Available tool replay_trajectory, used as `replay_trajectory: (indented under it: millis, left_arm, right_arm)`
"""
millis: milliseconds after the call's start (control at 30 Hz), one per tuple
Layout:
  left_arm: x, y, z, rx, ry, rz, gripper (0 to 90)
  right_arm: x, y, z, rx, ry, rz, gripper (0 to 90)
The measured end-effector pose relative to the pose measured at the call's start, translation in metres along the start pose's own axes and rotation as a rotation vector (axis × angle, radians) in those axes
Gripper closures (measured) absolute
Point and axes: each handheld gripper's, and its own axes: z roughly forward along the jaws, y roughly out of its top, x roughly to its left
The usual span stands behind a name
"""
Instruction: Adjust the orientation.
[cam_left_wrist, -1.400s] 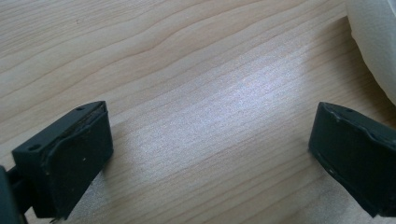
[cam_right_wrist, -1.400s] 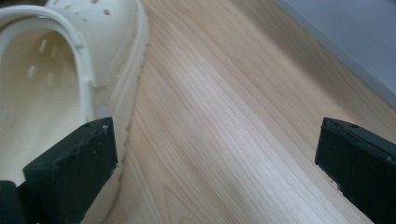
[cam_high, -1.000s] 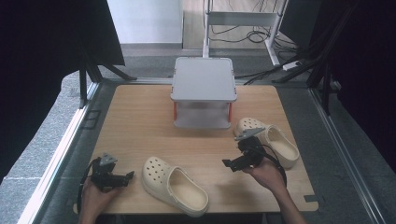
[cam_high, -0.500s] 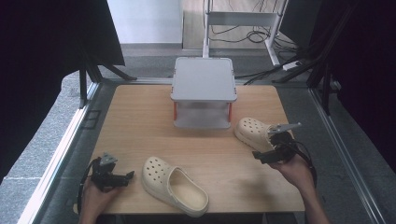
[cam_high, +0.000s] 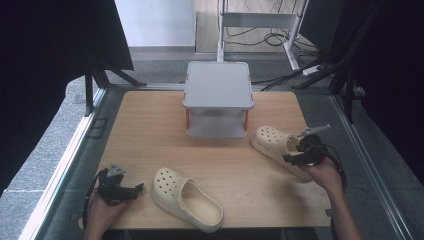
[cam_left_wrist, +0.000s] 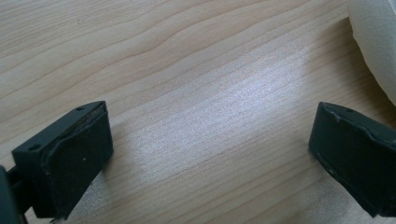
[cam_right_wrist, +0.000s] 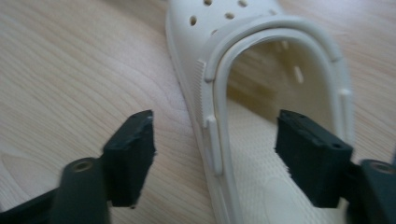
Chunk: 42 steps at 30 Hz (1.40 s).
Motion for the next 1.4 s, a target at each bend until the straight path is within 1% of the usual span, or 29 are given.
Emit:
replay_trajectory:
  millis: [100,167,233,267,300,333,367,400,467,500,533,567,600,633,667,700,733,800,867,933,1067,1100,1133,1167,1200,1233,1300,1367,1400]
  left_arm:
    - [0.0,0.0,0.0,0.0,0.0,0.0,0.0]
    - [0.0,0.0,0.0,0.0,0.001,0.0,0.0]
    - [0.0,0.0,0.0,0.0,0.0,0.0,0.0]
    - [0.0,0.0,0.0,0.0,0.0,0.0,0.0]
    - [0.0,0.0,0.0,0.0,0.0,0.0,0.0]
    - [0.0,0.0,0.0,0.001,0.0,0.0,0.0]
    - [0.0,0.0,0.0,0.0,0.0,0.0,0.0]
    - [0.0,0.0,0.0,0.0,0.0,0.0,0.0]
    - [0.0,0.0,0.0,0.001,0.0,0.0,0.0]
    - [0.0,0.0,0.0,0.001,0.0,0.0,0.0]
    - [0.0,0.0,0.0,0.0,0.0,0.0,0.0]
    - [0.0,0.0,0.0,0.0,0.0,0.0,0.0]
    - [0.0,0.0,0.0,0.0,0.0,0.0,0.0]
    - [0.0,0.0,0.0,0.0,0.0,-0.001,0.0]
    - [0.0,0.0,0.0,0.0,0.0,0.0,0.0]
    - [0.0,0.0,0.0,0.0,0.0,0.0,0.0]
    - [0.0,0.0,0.0,0.0,0.0,0.0,0.0]
    - [0.0,0.0,0.0,0.0,0.0,0.0,0.0]
    - [0.0,0.0,0.0,0.0,0.0,0.0,0.0]
    - [0.0,0.0,0.0,0.001,0.0,0.0,0.0]
    - [0.0,0.0,0.0,0.0,0.0,0.0,0.0]
    - [0.0,0.0,0.0,0.001,0.0,0.0,0.0]
    - [0.0,0.0,0.0,0.001,0.001,0.004,0.0]
    - [0.0,0.0,0.0,0.001,0.001,0.004,0.0]
    - [0.0,0.0,0.0,0.001,0.0,0.001,0.0]
    - [0.0,0.0,0.0,0.001,0.0,0.001,0.0]
    - [0.0,0.0,0.0,0.001,0.0,0.001,0.0]
    - [0.0,0.0,0.0,0.002,0.0,0.001,0.0]
    - [0.0,0.0,0.0,0.002,0.0,0.001,0.0]
  right_arm:
    - [-0.003,0.003,0.012,0.025,0.027,-0.027,41.0]
    - [-0.006,0.005,0.019,0.043,0.037,-0.031,47.2]
    - [-0.009,0.006,0.024,0.064,0.056,-0.038,56.9]
    - [-0.012,0.008,0.028,0.068,0.071,-0.048,67.2]
    - [-0.012,0.008,0.028,0.068,0.071,-0.048,67.2]
    - [-0.013,0.008,0.029,0.07,0.096,-0.036,74.1]
    - [-0.012,0.009,0.029,0.069,0.106,-0.048,75.7]
    - [-0.01,0.009,0.028,0.072,0.1,-0.04,76.1]
    - [-0.01,0.009,0.028,0.068,0.093,-0.045,76.4]
    - [-0.008,0.009,0.027,0.065,0.08,-0.038,76.6]
    - [-0.005,0.009,0.025,0.044,0.059,-0.027,76.9]
    - [-0.005,0.009,0.025,0.044,0.059,-0.027,76.9]
    - [-0.003,0.011,0.021,0.024,0.071,-0.005,77.1]
    - [-0.003,0.011,0.021,0.024,0.071,-0.005,77.1]
    - [0.002,0.014,0.015,0.019,0.07,-0.001,77.1]
    - [0.002,0.014,0.015,0.019,0.07,-0.001,77.1]
    - [0.005,0.015,0.012,0.02,0.064,-0.009,77.1]
    - [0.016,0.019,0.004,0.02,0.037,-0.018,77.1]
    - [0.018,0.019,0.002,0.014,0.036,-0.019,77.1]
    - [0.025,0.021,-0.003,-0.002,0.038,-0.019,77.1]
    - [0.038,0.026,-0.011,-0.007,0.043,-0.028,77.1]
    - [0.046,0.029,-0.013,-0.007,0.052,-0.036,77.1]
    - [0.049,0.031,-0.014,-0.008,0.058,-0.039,77.1]
    - [0.049,0.031,-0.014,-0.008,0.058,-0.039,77.1]
    - [0.057,0.035,-0.015,-0.006,0.063,-0.049,77.1]
    - [0.057,0.035,-0.015,-0.006,0.063,-0.049,77.1]
    - [0.065,0.039,-0.015,-0.004,0.066,-0.059,77.1]
    - [0.072,0.043,-0.014,-0.006,0.078,-0.065,77.1]
    - [0.079,0.046,-0.013,-0.007,0.095,-0.072,77.1]
